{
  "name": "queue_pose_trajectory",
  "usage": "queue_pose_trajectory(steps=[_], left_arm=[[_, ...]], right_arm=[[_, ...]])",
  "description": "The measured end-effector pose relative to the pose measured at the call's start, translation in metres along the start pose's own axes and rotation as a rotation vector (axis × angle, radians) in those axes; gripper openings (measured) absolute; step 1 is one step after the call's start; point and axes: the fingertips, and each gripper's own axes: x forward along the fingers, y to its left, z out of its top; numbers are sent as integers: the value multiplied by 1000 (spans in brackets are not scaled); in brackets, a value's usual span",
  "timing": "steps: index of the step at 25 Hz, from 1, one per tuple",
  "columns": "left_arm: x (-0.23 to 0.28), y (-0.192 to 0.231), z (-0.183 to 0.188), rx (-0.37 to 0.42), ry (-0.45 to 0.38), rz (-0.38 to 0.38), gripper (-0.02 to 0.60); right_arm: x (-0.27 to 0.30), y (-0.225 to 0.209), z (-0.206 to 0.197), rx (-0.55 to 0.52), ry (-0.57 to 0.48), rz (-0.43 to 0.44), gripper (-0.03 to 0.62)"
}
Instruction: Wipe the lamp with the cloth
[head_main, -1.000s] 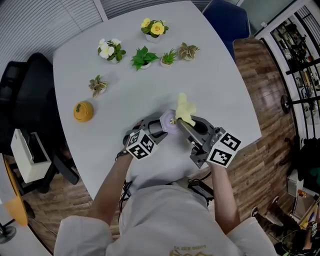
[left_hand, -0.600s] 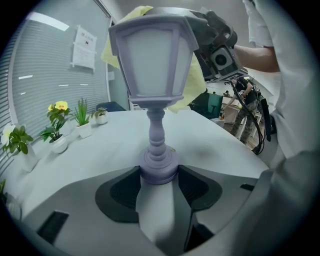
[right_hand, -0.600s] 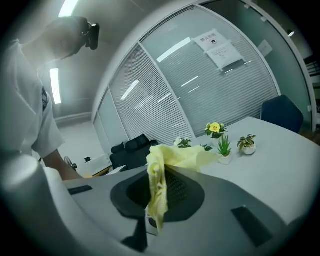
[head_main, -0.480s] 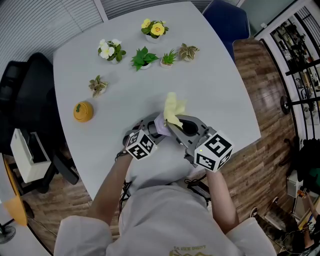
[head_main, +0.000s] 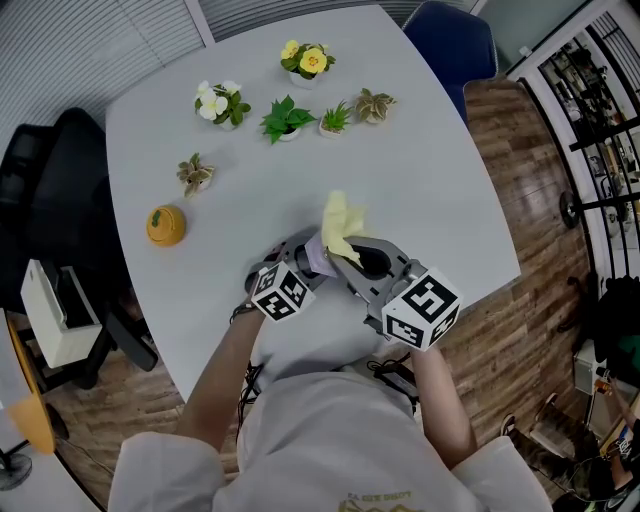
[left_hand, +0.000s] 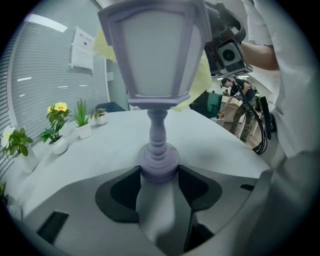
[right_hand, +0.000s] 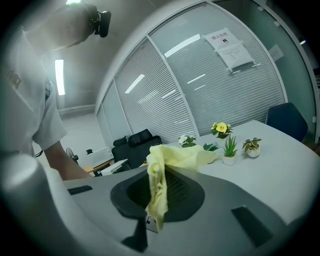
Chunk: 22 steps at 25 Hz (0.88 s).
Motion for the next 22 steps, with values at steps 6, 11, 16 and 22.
queue_pose_trajectory(steps=[6, 11, 16, 22], left_arm=[[-1, 1, 0, -3, -3, -1, 238], [1, 1, 0, 4, 6, 3, 236], [1, 0, -1, 15, 15, 9, 235], [1, 0, -1, 12, 18, 8, 235]], right_arm=[[12, 12, 0, -2, 55, 26, 28], [10, 7, 1, -93, 103, -50, 28], [8, 7, 5, -93, 86, -54, 28], [8, 12, 4, -110, 89, -65, 28]])
